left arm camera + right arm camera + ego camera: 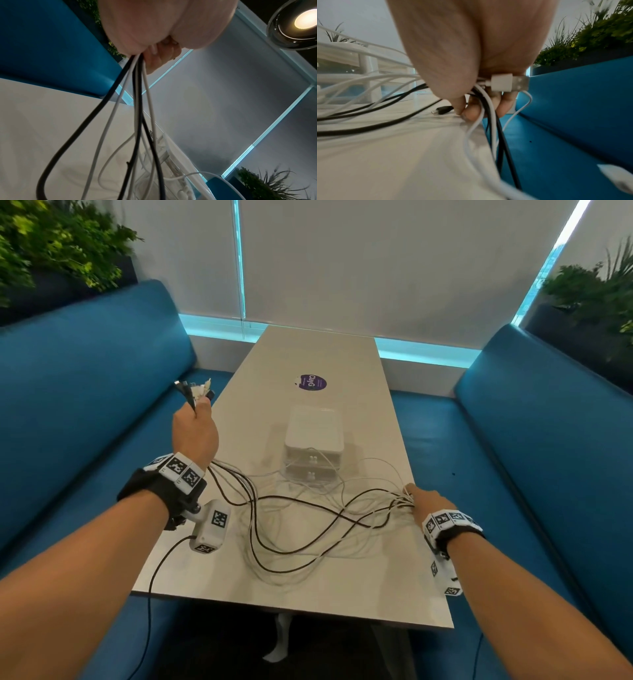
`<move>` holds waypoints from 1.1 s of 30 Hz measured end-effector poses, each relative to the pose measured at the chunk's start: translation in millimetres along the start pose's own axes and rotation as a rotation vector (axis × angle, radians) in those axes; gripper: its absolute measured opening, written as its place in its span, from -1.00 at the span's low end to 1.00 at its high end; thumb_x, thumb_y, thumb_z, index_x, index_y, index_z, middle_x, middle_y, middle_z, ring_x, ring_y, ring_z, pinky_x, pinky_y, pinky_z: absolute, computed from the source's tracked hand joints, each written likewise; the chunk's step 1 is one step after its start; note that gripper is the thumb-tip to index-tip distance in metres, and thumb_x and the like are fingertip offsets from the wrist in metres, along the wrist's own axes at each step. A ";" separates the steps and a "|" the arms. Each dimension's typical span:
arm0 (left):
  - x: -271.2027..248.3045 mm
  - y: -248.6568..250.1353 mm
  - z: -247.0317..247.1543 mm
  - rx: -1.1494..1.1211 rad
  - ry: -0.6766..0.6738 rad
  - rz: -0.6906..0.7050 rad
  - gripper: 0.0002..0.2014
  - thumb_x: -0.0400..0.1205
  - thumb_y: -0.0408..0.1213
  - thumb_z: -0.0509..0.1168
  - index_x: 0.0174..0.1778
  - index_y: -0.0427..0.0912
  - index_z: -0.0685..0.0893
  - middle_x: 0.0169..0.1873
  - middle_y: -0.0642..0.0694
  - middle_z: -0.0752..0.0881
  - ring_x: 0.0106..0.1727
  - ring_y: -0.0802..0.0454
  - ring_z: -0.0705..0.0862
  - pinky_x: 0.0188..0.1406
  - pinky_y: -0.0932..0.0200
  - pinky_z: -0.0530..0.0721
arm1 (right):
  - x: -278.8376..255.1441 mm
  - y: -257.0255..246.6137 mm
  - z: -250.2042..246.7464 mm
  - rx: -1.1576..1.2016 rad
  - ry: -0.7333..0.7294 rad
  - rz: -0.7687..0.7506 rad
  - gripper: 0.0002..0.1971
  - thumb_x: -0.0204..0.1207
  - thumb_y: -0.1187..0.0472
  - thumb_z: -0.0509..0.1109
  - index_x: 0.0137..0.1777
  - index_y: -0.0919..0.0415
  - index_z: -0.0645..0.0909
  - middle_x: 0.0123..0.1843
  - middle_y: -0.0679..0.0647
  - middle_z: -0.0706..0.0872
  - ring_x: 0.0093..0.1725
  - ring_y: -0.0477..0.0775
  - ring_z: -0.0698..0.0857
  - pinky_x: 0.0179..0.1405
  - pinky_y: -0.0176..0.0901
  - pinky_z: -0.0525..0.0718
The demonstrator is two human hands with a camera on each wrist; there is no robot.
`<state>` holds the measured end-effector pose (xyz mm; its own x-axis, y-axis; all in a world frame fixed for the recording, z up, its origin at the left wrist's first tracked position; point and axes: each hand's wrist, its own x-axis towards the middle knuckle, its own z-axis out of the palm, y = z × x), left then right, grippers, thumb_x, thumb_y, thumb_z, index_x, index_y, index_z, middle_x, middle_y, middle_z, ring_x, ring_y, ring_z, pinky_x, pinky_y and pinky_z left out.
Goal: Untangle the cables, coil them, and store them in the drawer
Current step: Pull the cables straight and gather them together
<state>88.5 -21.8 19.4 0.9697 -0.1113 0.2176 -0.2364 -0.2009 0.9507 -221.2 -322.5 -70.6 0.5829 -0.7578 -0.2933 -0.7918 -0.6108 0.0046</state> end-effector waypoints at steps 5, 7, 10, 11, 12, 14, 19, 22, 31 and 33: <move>-11.4 4.5 1.8 0.040 -0.025 0.000 -0.63 0.80 -0.07 0.07 -0.13 -0.27 0.59 -0.40 -0.04 0.49 -0.42 0.04 0.41 -0.38 0.08 0.34 | -18.1 -1.6 -0.6 -0.029 0.024 0.121 -0.83 0.64 0.31 0.10 0.17 0.18 0.42 0.12 0.19 0.66 -0.04 0.23 0.62 -0.05 0.06 0.59; -12.0 6.2 -1.3 0.036 -0.033 0.011 -0.63 0.80 -0.07 0.07 -0.17 -0.25 0.56 -0.40 -0.05 0.49 -0.41 0.02 0.41 -0.39 0.06 0.34 | -26.1 8.9 -0.8 0.006 0.018 0.175 -0.83 0.64 0.27 0.14 0.17 0.21 0.49 0.18 0.20 0.69 0.00 0.23 0.65 -0.07 0.01 0.57; -9.9 11.3 -6.2 -0.018 -0.032 0.023 -0.66 0.79 -0.07 0.09 -0.21 -0.19 0.53 -0.40 -0.06 0.50 -0.37 -0.02 0.45 -0.31 0.07 0.40 | -41.4 36.5 9.4 -0.035 0.005 0.227 -0.92 0.57 0.29 0.25 -0.13 0.16 0.53 -0.02 0.15 0.73 -0.10 0.19 0.70 -0.09 -0.06 0.62; -9.7 14.1 -7.1 -0.036 -0.031 0.019 -0.66 0.78 -0.06 0.09 -0.20 -0.18 0.53 -0.40 -0.05 0.50 -0.37 -0.02 0.45 -0.31 0.07 0.41 | -46.7 45.8 14.2 -0.057 0.003 0.248 -0.90 0.56 0.28 0.26 -0.17 0.14 0.53 -0.12 0.10 0.71 -0.15 0.16 0.70 -0.10 -0.07 0.65; -9.5 16.9 -7.3 -0.045 -0.028 0.013 -0.66 0.78 -0.05 0.09 -0.19 -0.18 0.54 -0.41 -0.04 0.50 -0.37 -0.01 0.45 -0.31 0.07 0.41 | -50.6 54.0 19.8 -0.074 -0.003 0.269 -0.91 0.56 0.26 0.28 -0.16 0.13 0.55 -0.19 0.07 0.68 -0.17 0.14 0.71 -0.10 -0.07 0.67; -9.8 22.7 -5.7 -0.060 -0.021 0.015 -0.65 0.77 -0.03 0.09 -0.18 -0.19 0.55 -0.39 -0.06 0.52 -0.33 -0.03 0.47 -0.28 0.06 0.43 | -54.4 66.1 28.9 -0.076 -0.040 0.289 -0.90 0.56 0.15 0.35 -0.02 0.16 0.57 -0.15 0.08 0.68 -0.11 0.15 0.73 -0.03 -0.03 0.70; -19.2 42.6 7.0 -0.086 -0.031 0.069 -0.64 0.78 -0.06 0.08 -0.10 -0.26 0.61 -0.32 -0.14 0.53 -0.33 -0.02 0.46 -0.30 0.08 0.40 | -53.0 66.7 31.0 0.091 -0.224 0.150 0.03 0.40 0.04 0.52 0.74 0.09 -0.08 0.58 0.25 0.45 0.40 0.26 0.60 0.25 0.07 0.66; -25.6 55.6 14.5 -0.099 -0.026 0.091 -0.65 0.79 -0.08 0.08 -0.14 -0.25 0.56 -0.32 -0.13 0.53 -0.37 0.01 0.44 -0.33 0.08 0.37 | -55.6 53.4 19.1 0.200 -0.152 0.013 0.07 0.44 -0.08 0.47 0.76 -0.05 -0.22 0.75 0.16 0.10 0.68 0.24 0.24 0.54 0.21 0.42; -35.6 74.7 24.1 -0.193 -0.093 0.082 -0.67 0.76 0.01 0.08 -0.19 -0.08 0.58 -0.37 -0.08 0.51 -0.33 -0.05 0.48 -0.29 0.03 0.45 | -78.2 -48.2 -45.2 0.578 0.465 -0.445 -0.09 0.45 -0.52 0.20 0.71 -0.07 0.10 0.69 -0.04 0.23 0.66 0.02 0.21 0.62 0.29 0.24; -39.5 76.9 26.1 -0.228 -0.118 0.069 -0.67 0.75 0.02 0.10 -0.21 -0.05 0.58 -0.44 0.00 0.45 -0.37 -0.01 0.43 -0.30 0.01 0.42 | -89.5 -81.0 -63.9 0.625 0.472 -0.557 -0.16 0.46 -0.51 0.19 0.65 -0.10 0.19 0.64 -0.10 0.32 0.60 -0.03 0.31 0.60 0.26 0.32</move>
<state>30.3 -58.2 78.2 0.9346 -0.2324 0.2692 -0.2687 0.0345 0.9626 -197.6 -219.9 16.3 0.8102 -0.4932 0.3168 -0.2532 -0.7819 -0.5696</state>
